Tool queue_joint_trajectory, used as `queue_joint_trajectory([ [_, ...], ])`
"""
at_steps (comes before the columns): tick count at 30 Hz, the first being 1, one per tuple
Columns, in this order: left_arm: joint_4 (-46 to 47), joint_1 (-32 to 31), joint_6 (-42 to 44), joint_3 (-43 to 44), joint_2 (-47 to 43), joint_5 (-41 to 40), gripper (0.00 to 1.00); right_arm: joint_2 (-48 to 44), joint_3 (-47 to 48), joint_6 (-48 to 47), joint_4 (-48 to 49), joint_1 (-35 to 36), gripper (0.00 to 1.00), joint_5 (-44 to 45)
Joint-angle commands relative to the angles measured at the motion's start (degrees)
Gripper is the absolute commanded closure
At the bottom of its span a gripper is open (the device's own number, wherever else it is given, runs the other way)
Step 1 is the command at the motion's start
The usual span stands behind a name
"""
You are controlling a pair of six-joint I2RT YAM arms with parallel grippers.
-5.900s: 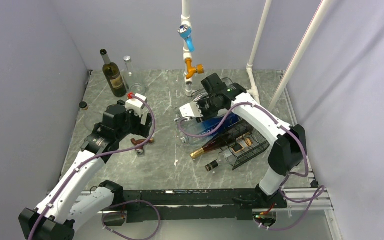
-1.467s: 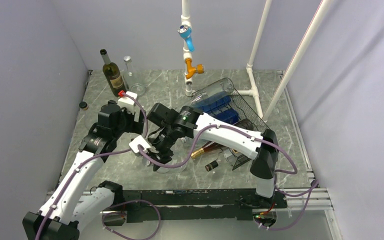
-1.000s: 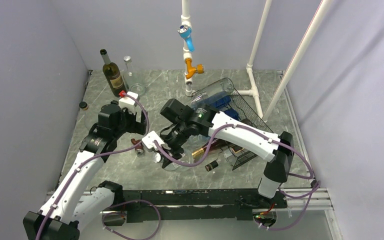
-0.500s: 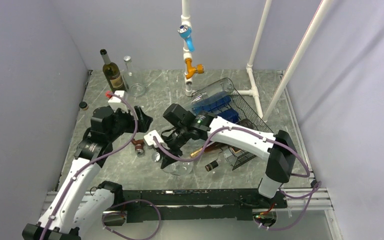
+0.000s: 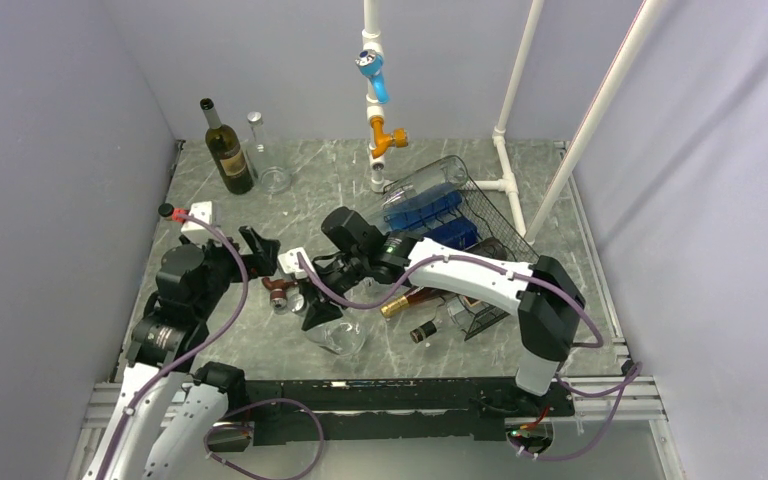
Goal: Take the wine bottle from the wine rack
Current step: Place the wine bottle at the center of the board.
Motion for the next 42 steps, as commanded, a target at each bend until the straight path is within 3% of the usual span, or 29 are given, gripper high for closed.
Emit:
queue_joint_trajectory([
  [1, -2.0, 0.2, -1.8, -1.1, -2.9, -4.6, 0.00, -0.6, 0.4, 5.6, 11.3, -1.0, 1.00, -3.1],
  [12, -3.3, 0.2, -2.9, -2.3, -5.8, -4.6, 0.00, -1.0, -5.3, 5.1, 15.8, -3.0, 1.00, -7.1],
  [17, -4.1, 0.2, -2.0, -1.9, -6.3, -4.3, 0.00, -0.7, -5.5, -0.7, 11.6, -3.4, 0.96, -10.7],
  [26, -4.5, 0.2, -1.6, -2.0, -7.7, -1.5, 0.01, -1.3, -5.7, -11.6, 1.9, -4.4, 0.77, -13.8],
  [42, -2.2, 0.2, -2.6, -3.2, -9.6, 6.2, 0.00, -2.4, -7.7, -9.1, 3.3, -8.2, 0.47, -13.9],
])
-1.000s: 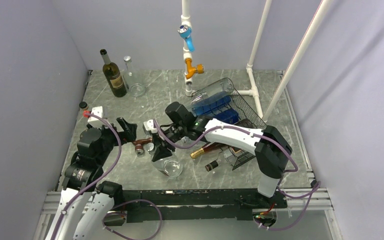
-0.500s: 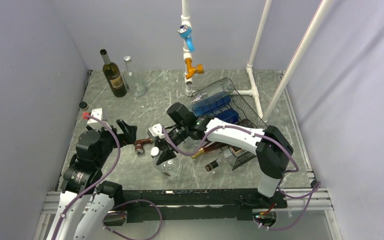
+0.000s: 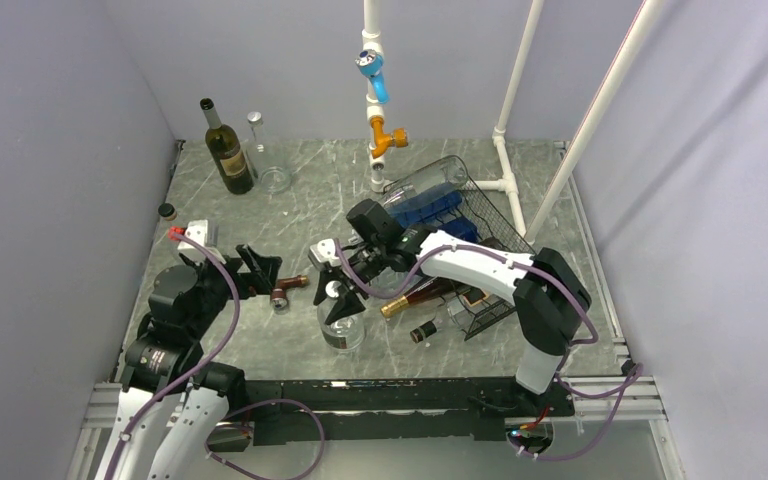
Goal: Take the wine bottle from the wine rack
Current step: Place the wine bottle at the center of the board.
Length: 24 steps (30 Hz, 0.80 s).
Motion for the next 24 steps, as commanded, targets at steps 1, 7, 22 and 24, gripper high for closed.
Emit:
queue_joint_trajectory([
  [1, 3.4, 0.2, -0.8, -0.6, -1.1, 4.2, 0.01, -2.9, -0.3, -0.1, 0.3, -0.9, 0.45, -1.0],
  [7, 5.5, 0.2, -1.7, -1.0, -1.1, 9.4, 0.00, -3.8, 0.5, 0.9, -0.7, -2.5, 0.35, -2.0],
  [22, 14.8, 0.2, -7.3, -3.8, -2.6, 23.9, 0.00, -5.9, 6.6, -10.4, -18.0, -6.2, 0.01, -4.2],
  [24, 16.0, 0.3, -8.0, -4.3, -3.0, 25.1, 0.00, -6.8, 6.6, -11.2, -19.1, -6.9, 0.00, -3.5],
])
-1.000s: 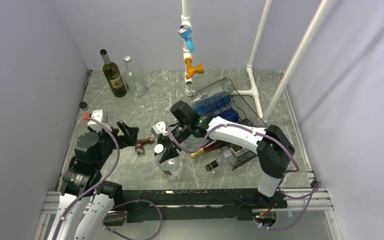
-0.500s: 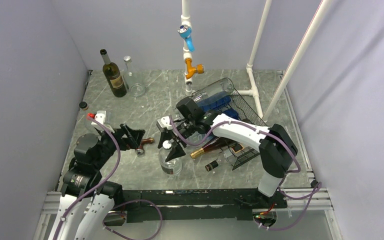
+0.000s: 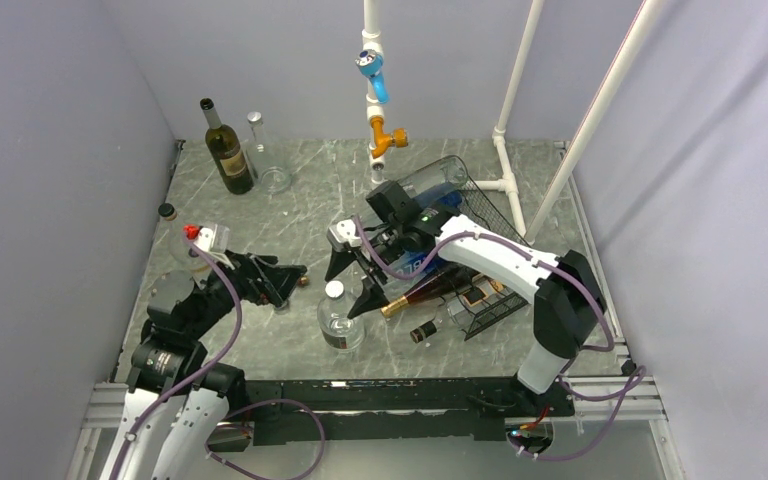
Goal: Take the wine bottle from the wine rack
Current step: Place the wine bottle at the center of the board.
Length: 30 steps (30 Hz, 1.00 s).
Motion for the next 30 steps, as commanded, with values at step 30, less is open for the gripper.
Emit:
queue_joint_trajectory([
  [30, 10.2, 0.2, -4.5, -2.8, -0.5, 13.0, 0.01, -19.8, -9.8, -4.5, -4.1, -16.7, 0.00, -2.1],
])
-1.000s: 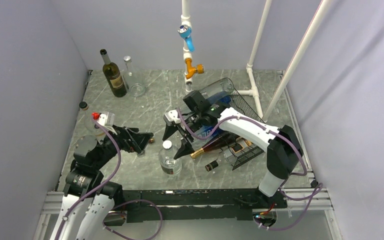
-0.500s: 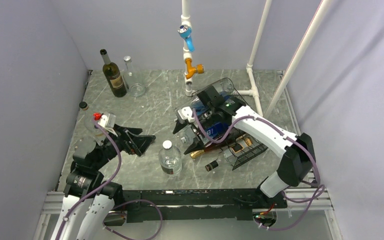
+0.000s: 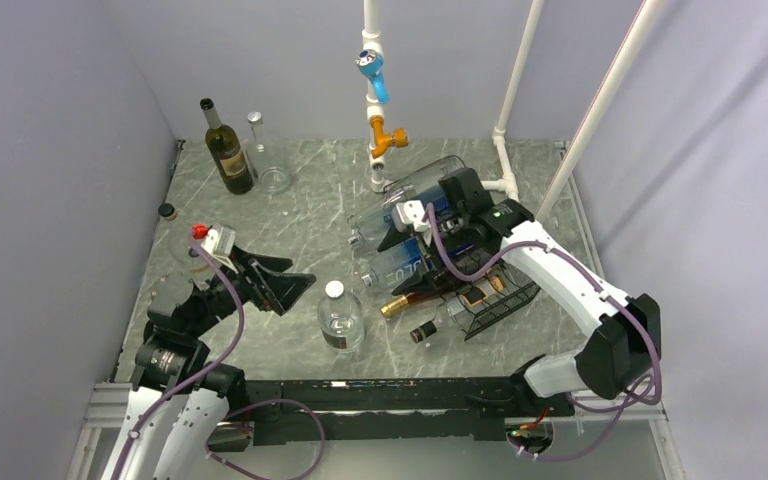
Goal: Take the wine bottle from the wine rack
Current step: Place the wine bottle at the center of the board, then pick up the wine bottle from the center of the board.
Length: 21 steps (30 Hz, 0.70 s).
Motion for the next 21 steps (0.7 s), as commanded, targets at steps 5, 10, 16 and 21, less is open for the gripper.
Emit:
queue_joint_trajectory([
  [5, 4.6, 0.2, -2.2, -1.1, -0.4, 2.4, 0.01, -5.7, -5.6, 7.9, 9.3, -7.4, 0.00, -6.7],
  [10, 5.3, 0.2, -2.7, -1.4, -0.3, 3.6, 0.00, -7.6, -8.6, 12.0, 13.4, -11.8, 0.00, -8.9],
  [16, 5.4, 0.2, -2.9, -1.7, -0.5, 4.3, 0.00, -9.0, -11.4, 15.2, 16.7, -15.4, 0.00, -11.7],
  [21, 5.2, 0.2, -3.0, -1.8, -0.5, 4.7, 0.00, -9.2, -12.5, 18.1, 19.6, -17.0, 0.00, -12.9],
])
